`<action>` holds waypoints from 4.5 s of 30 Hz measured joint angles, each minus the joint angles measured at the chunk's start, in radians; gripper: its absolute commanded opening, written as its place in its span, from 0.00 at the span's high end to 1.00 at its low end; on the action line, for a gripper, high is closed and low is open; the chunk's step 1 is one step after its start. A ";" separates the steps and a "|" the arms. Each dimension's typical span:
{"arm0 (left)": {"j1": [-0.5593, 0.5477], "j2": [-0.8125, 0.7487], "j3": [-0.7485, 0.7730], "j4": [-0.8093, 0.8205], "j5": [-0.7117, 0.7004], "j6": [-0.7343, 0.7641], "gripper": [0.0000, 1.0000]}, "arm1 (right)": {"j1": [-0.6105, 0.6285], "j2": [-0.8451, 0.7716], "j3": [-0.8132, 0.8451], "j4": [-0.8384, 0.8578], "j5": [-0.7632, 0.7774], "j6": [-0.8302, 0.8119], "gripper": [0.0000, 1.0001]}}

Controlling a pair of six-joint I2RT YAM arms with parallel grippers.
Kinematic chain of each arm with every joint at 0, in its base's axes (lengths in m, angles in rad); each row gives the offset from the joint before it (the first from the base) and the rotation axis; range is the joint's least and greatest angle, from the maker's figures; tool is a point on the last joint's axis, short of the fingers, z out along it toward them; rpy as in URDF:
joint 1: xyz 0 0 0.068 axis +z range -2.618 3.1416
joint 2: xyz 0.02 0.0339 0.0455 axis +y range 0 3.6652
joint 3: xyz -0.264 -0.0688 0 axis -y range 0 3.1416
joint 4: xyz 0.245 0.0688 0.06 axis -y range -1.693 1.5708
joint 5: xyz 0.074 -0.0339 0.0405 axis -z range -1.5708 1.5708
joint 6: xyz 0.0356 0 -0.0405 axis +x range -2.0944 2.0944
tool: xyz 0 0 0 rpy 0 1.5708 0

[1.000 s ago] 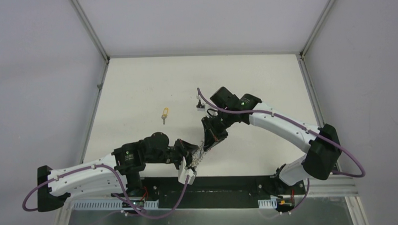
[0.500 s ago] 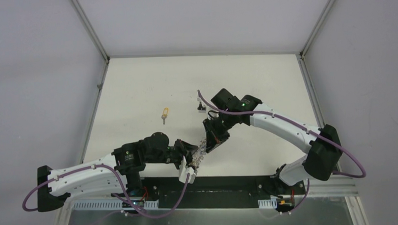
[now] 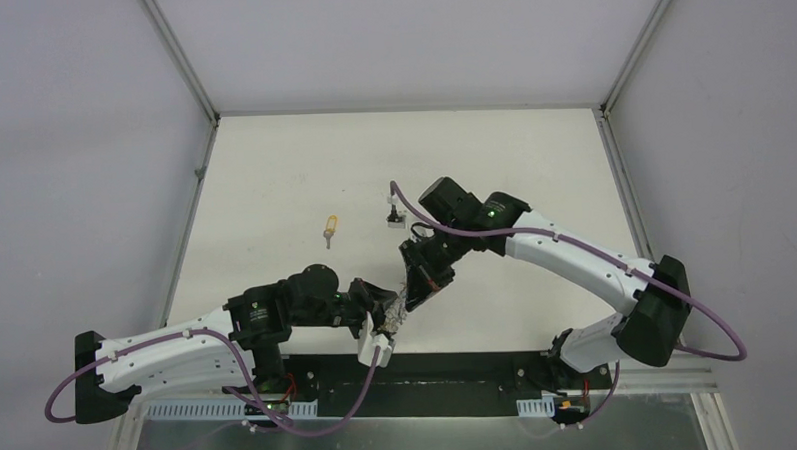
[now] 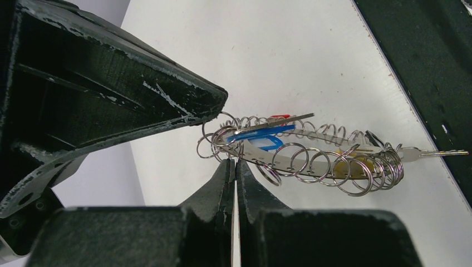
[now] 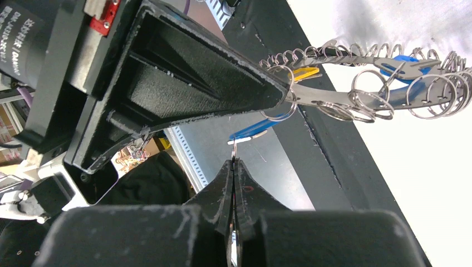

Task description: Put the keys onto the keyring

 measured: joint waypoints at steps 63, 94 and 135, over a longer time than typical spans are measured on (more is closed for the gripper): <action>-0.013 0.004 0.000 0.000 0.003 0.008 1.00 | -0.027 0.105 0.076 -0.096 -0.012 -0.017 1.00; -0.013 0.005 0.000 0.000 0.004 0.007 1.00 | -0.028 0.146 0.064 -0.132 0.089 -0.015 1.00; -0.019 0.096 0.009 0.525 -0.101 -0.987 1.00 | -0.046 -0.787 -0.611 0.658 0.330 -0.179 0.47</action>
